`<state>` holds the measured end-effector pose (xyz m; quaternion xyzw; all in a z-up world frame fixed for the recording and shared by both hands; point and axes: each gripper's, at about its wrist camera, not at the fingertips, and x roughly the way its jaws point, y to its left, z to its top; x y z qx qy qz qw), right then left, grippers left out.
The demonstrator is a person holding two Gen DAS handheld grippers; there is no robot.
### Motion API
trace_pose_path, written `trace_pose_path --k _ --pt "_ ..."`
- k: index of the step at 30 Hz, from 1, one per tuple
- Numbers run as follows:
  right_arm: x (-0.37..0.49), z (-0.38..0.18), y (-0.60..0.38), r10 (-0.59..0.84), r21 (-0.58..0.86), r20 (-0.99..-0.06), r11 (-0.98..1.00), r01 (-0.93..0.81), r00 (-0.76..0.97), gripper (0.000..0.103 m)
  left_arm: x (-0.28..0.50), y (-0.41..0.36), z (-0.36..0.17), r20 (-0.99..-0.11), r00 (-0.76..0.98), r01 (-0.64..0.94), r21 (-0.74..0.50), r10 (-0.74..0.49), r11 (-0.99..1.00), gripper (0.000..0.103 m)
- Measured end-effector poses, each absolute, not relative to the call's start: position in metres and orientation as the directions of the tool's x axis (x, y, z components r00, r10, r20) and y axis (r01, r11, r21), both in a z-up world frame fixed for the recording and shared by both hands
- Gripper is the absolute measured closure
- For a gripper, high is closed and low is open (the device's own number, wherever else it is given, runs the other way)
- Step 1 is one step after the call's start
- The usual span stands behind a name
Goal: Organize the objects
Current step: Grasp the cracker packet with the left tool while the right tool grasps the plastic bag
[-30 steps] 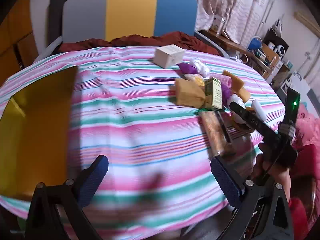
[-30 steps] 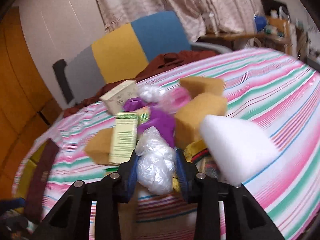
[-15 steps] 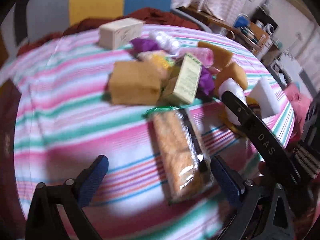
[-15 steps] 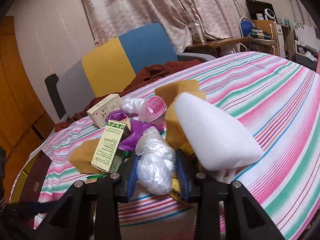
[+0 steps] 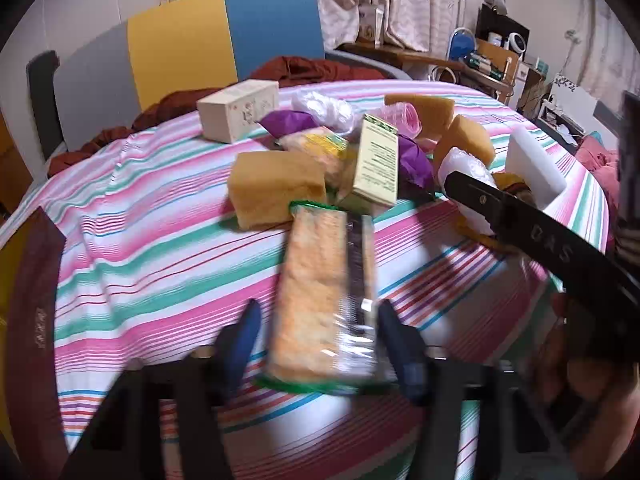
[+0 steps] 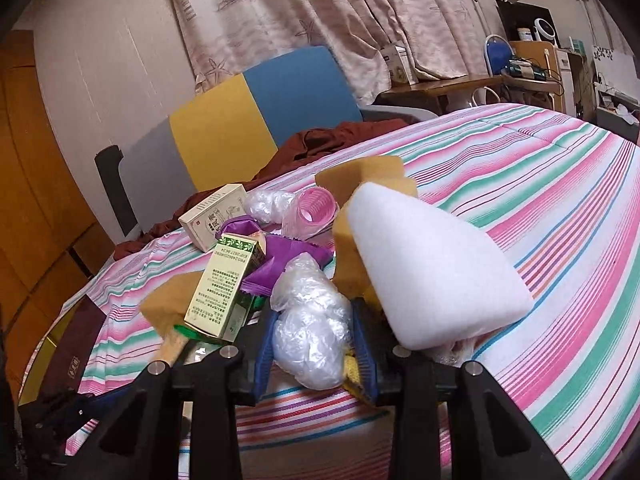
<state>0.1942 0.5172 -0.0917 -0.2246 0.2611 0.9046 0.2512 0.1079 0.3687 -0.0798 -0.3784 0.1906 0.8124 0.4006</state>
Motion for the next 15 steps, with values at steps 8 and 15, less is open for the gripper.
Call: trace_pose_path --k 8,15 --pt "0.187 -0.091 0.508 0.353 0.295 -0.564 -0.758 -0.581 -0.746 0.068 0.106 0.324 -0.077 -0.745 -0.411 -0.77 -0.026 0.526 -0.638 0.056" --pt "0.188 -0.094 0.486 0.299 0.357 -0.592 -0.735 -0.576 -0.748 0.068 0.114 0.277 -0.059 -0.714 -0.398 -0.756 -0.1 0.576 -0.647 0.056"
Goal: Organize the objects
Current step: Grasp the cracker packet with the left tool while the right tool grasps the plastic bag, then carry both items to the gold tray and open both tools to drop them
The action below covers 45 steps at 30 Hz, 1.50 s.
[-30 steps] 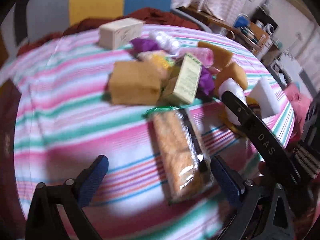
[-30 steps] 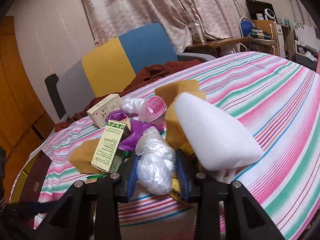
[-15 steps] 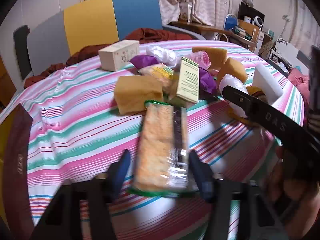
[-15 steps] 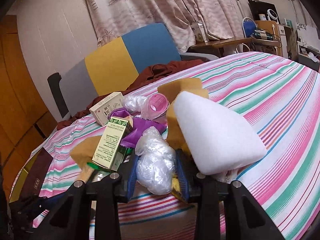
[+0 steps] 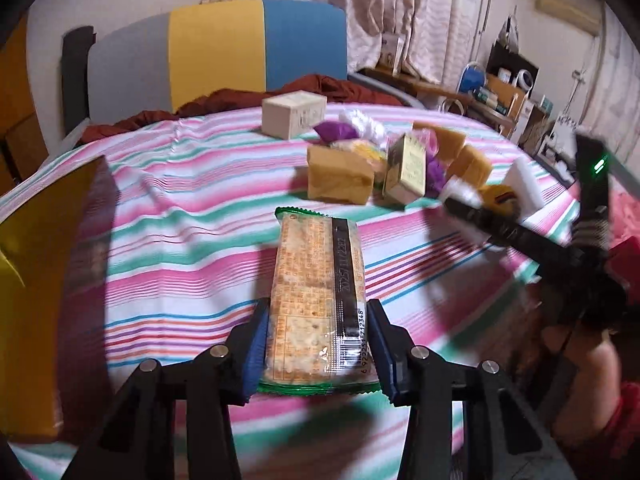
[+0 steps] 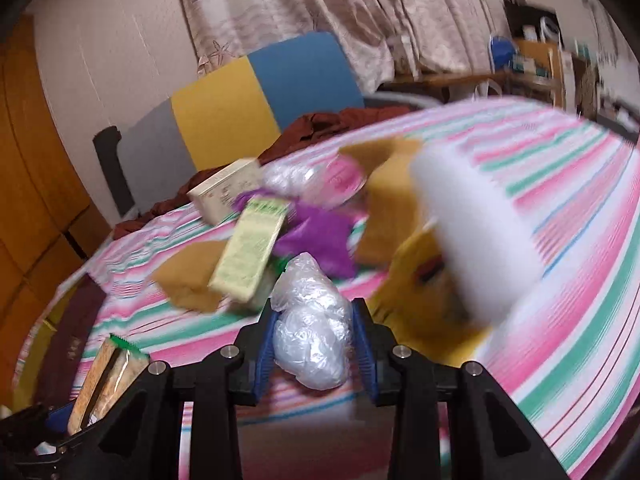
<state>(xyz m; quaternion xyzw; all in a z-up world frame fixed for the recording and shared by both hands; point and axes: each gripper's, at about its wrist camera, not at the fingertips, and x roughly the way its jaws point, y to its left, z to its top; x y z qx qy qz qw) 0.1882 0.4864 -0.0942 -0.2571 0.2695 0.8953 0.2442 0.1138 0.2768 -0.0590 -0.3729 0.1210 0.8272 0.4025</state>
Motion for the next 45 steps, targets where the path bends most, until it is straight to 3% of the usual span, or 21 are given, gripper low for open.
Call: trace_pose_path --k 8,14,30,40,41,43,45 --pt "0.173 -0.09 0.442 0.158 0.392 -0.609 -0.793 -0.468 -0.777 0.069 0.095 0.207 -0.027 -0.644 -0.461 -0.681 -0.184 0.61 -0.709 0.056" --pt "0.158 -0.084 0.407 0.053 0.407 -0.602 -0.838 -0.364 -0.797 0.069 0.071 0.148 -0.01 -0.611 -0.581 -0.578 -0.155 0.537 -0.801 0.056" --pt "0.111 -0.01 0.286 -0.238 0.403 -0.5 -0.915 0.019 -0.832 0.069 -0.012 0.033 -0.052 -0.788 -0.555 -0.274 -0.129 0.266 -0.953 0.056" --pt "0.056 -0.015 0.208 -0.351 0.389 -0.596 -0.913 0.122 -0.722 0.069 -0.024 0.005 -0.051 -0.818 -0.561 -0.171 -0.033 0.125 -0.985 0.055" --pt "0.051 -0.019 0.203 -0.355 0.395 -0.606 -0.911 0.118 -0.712 0.069 -0.024 0.004 -0.047 -0.812 -0.573 -0.168 -0.018 0.113 -0.986 0.055" --pt "0.042 -0.025 0.196 -0.353 0.396 -0.627 -0.912 0.107 -0.694 0.069 -0.025 0.001 -0.042 -0.801 -0.586 -0.167 -0.027 0.121 -0.986 0.038" --pt "0.035 -0.032 0.191 -0.359 0.403 -0.643 -0.91 0.1 -0.677 0.069 -0.023 -0.005 -0.032 -0.776 -0.62 -0.131 -0.04 0.114 -0.991 0.028"
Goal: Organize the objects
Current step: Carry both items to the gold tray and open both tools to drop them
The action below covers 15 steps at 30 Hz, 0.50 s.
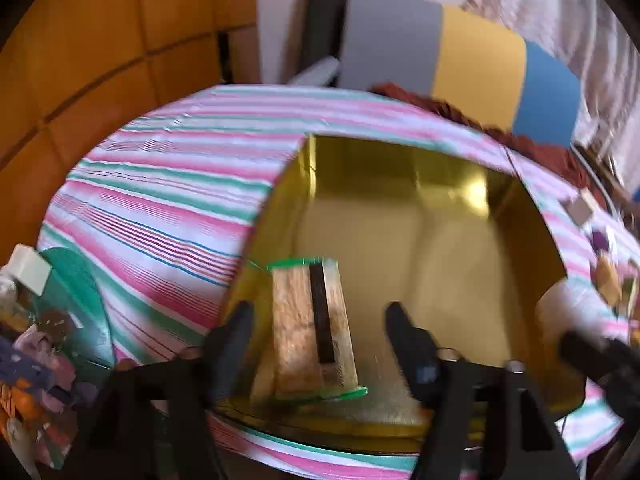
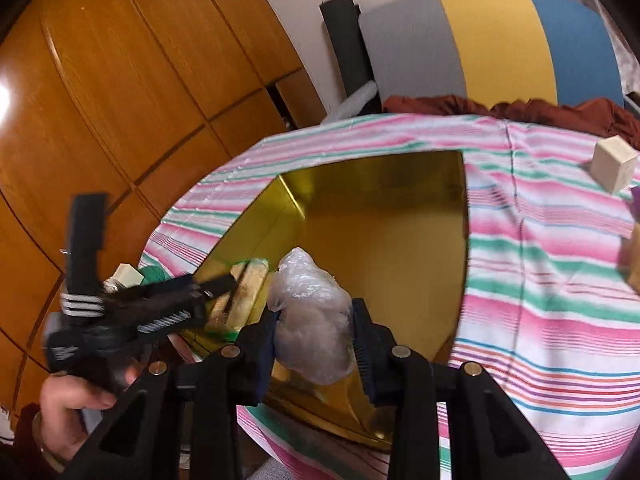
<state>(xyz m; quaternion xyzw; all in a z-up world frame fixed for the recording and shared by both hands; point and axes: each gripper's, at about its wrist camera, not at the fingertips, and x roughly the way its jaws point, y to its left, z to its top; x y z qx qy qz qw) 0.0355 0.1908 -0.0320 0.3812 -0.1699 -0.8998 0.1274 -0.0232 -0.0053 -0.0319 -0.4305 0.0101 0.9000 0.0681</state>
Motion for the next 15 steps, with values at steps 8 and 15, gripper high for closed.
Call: trace_pose_path --k 8,15 --pt "0.009 -0.049 0.171 -0.361 0.392 -0.69 -0.915 0.096 -0.627 0.068 -0.016 -0.05 0.004 -0.657 -0.752 0.062 -0.128 0.038 -0.99 0.007" --pt "-0.012 -0.062 0.145 -0.376 0.404 -0.714 -0.91 0.092 -0.591 0.056 -0.01 -0.063 0.011 -0.63 -0.776 0.104 -0.177 0.031 -0.979 0.004"
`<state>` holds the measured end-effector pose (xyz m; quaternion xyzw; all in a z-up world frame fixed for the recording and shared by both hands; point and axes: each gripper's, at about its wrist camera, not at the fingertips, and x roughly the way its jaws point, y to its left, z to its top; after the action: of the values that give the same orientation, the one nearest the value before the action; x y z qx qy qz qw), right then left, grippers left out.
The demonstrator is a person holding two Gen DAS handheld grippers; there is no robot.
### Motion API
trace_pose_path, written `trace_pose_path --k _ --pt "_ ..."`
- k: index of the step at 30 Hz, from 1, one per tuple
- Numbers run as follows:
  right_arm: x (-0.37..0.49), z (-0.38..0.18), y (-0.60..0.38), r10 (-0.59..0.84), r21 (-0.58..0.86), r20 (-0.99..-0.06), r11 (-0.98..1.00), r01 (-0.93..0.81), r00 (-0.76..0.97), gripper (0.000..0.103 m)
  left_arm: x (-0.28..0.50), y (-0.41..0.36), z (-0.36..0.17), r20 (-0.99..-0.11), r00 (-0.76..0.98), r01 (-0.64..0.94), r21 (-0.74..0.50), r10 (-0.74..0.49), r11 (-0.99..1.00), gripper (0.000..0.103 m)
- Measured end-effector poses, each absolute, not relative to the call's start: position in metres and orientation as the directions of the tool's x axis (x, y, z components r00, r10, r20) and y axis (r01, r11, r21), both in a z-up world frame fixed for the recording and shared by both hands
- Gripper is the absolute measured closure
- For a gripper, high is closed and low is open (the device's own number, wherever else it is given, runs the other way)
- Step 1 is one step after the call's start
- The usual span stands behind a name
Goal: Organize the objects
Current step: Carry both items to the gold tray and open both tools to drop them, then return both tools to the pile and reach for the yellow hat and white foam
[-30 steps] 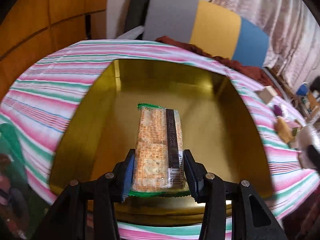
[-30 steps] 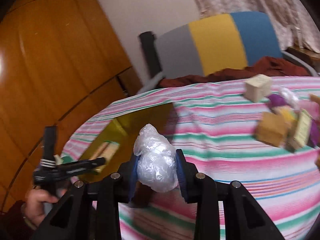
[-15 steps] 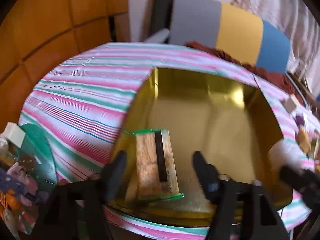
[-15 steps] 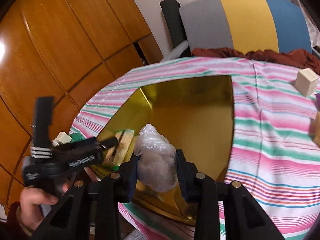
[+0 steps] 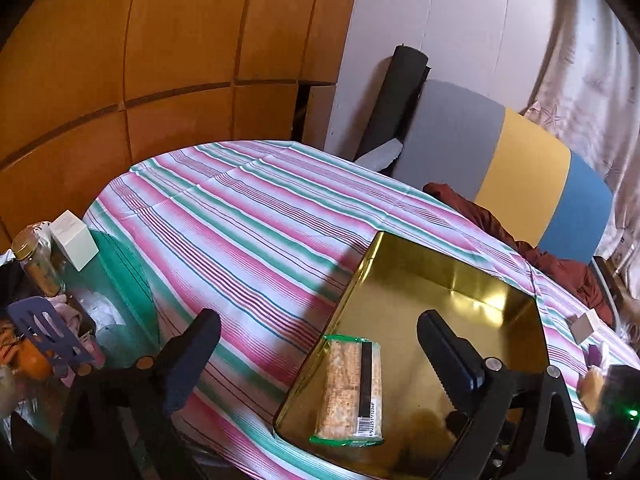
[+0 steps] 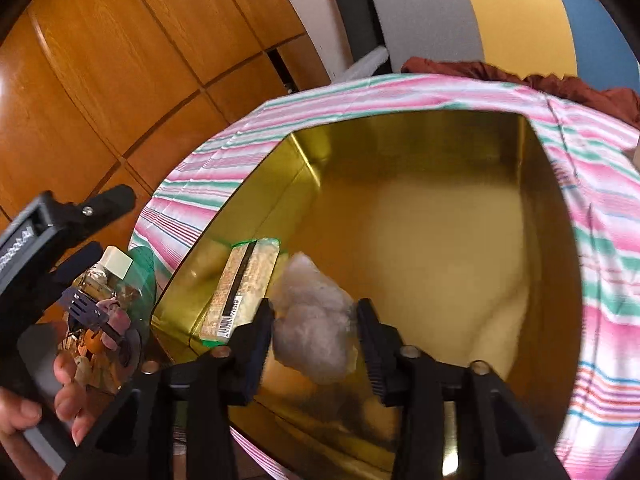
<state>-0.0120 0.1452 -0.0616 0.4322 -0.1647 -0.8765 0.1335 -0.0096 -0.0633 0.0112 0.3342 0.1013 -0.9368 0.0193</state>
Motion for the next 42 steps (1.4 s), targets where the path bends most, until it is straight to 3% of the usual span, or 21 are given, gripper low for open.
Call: trace_pose_path --k 8,13,18,32,42 --pt "0.019 -0.043 0.168 -0.405 0.461 -0.622 -0.881 0.105 -0.67 0.051 -0.007 -0.06 0.005 -0.638 -0.767 0.101 -0.222 0.066 -0.97 0.003" --pt "0.044 -0.021 0.2 -0.305 0.428 -0.562 -0.903 0.045 -0.769 0.051 -0.002 -0.045 -0.002 -0.644 -0.742 0.029 -0.309 0.187 -0.951 0.0" --pt "0.067 -0.007 0.242 -0.15 0.375 -0.547 -0.924 -0.081 -0.824 0.051 0.004 -0.017 -0.006 -0.654 -0.709 -0.069 -0.307 0.263 -0.949 0.0" --pt "0.126 -0.045 0.348 0.074 0.309 -0.662 -0.88 -0.361 -0.746 0.051 0.061 0.078 -0.001 -0.62 -0.632 -0.431 -0.215 0.464 -0.876 0.0" --pt "0.203 -0.067 0.448 0.415 0.156 -0.715 -0.69 -0.706 -0.563 0.051 0.091 0.145 -0.008 -0.647 -0.514 -0.562 -0.242 0.563 -0.791 0.0"
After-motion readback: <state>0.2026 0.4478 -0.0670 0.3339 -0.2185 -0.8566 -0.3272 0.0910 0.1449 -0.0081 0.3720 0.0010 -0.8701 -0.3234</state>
